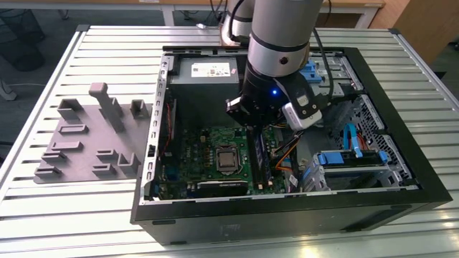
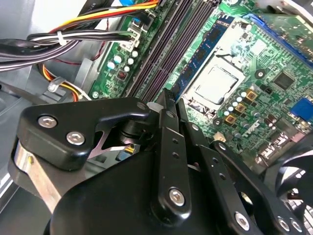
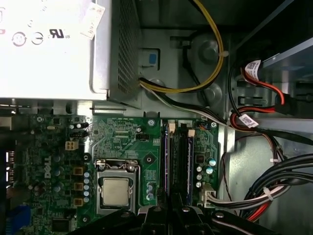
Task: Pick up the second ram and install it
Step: 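Insert the second ram into the second slot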
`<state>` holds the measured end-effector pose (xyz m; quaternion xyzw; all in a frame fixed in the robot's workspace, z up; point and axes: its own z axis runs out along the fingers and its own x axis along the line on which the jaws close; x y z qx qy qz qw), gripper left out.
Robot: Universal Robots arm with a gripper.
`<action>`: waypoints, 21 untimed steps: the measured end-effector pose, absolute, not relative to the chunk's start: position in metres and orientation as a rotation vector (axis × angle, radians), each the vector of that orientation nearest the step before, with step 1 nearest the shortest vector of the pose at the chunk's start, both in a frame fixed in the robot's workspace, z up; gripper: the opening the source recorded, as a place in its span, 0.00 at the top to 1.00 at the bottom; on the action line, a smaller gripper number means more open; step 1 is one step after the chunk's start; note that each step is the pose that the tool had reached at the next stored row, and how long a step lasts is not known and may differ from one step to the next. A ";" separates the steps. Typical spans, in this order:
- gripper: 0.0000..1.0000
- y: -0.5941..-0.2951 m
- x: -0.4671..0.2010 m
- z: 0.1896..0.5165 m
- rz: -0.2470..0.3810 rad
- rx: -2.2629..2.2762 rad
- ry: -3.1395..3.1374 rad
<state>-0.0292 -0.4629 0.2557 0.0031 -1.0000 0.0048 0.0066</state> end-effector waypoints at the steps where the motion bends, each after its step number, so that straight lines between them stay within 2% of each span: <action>1: 0.86 -0.463 -0.029 0.254 0.015 0.010 -3.128; 21: 0.86 -0.466 -0.027 0.241 0.014 0.007 -3.128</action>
